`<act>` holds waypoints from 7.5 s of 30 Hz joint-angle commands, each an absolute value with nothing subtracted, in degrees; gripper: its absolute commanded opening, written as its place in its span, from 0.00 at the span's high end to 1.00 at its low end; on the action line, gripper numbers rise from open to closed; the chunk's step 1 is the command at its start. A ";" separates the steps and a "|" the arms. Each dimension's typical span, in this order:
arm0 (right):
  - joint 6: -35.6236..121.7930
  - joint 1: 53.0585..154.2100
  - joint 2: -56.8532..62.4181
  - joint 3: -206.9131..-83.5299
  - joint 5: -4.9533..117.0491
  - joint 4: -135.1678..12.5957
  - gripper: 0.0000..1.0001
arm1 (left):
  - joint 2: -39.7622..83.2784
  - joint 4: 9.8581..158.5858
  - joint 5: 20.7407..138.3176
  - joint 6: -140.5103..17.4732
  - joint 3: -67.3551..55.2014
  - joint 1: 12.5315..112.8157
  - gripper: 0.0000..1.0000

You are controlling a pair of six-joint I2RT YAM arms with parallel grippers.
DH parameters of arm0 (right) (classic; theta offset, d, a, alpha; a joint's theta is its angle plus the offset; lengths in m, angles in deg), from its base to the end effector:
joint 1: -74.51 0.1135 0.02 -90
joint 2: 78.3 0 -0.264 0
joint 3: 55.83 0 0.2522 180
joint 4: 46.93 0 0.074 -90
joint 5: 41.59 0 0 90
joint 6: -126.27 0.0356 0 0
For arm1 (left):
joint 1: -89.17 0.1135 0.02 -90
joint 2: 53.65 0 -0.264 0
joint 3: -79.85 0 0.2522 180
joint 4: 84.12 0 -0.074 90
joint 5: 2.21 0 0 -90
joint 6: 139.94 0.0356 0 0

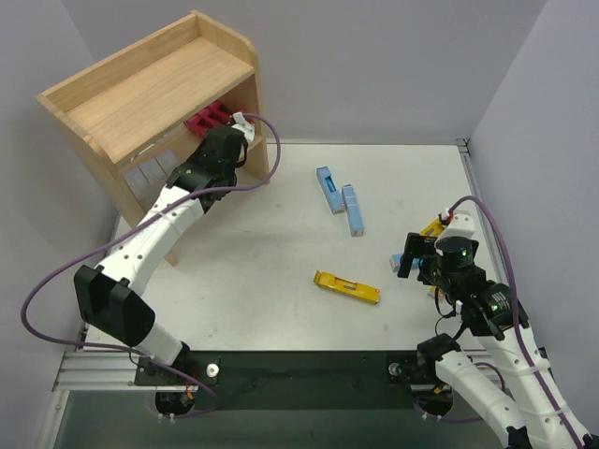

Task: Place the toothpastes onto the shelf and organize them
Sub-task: Adjust the toothpaste on the shelf, then adjust the toothpaste at the center of the board.

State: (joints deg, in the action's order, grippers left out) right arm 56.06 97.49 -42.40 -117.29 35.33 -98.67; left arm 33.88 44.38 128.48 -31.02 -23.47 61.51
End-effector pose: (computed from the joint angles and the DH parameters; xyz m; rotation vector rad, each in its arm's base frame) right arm 0.1239 0.0438 0.3292 0.0878 2.0215 0.2428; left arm 0.3060 -0.1342 0.3869 0.4554 2.0498 0.6821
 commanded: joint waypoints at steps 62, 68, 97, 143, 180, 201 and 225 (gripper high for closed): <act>55.96 97.54 -43.76 -116.61 34.17 -99.71 0.02 | 38.47 33.03 133.17 -30.93 -32.17 55.52 0.53; 56.13 97.62 -42.88 -116.43 34.43 -99.63 0.02 | 32.58 22.19 122.52 -42.54 -27.61 51.91 0.54; 55.96 97.62 -41.03 -117.05 35.22 -99.54 0.02 | 29.32 24.20 112.57 -42.73 -21.18 64.91 0.57; 56.13 97.62 -39.98 -117.75 36.19 -99.54 0.03 | 26.77 20.68 114.51 -40.27 -18.46 67.46 0.56; 56.48 97.62 -40.33 -117.84 35.49 -99.63 0.03 | 32.75 26.39 107.83 -38.78 -24.88 67.38 0.56; 55.61 97.62 -37.96 -118.98 38.47 -99.54 0.04 | 28.53 31.04 100.01 -42.37 -23.04 62.73 0.49; 56.66 97.88 -1.76 -119.69 63.61 -90.49 0.04 | 9.28 73.24 97.63 -74.37 20.56 50.77 0.03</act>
State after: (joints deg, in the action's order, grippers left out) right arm 54.42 97.47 -5.90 -118.34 59.94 -94.67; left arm 12.20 66.94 96.06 -70.54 18.67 51.37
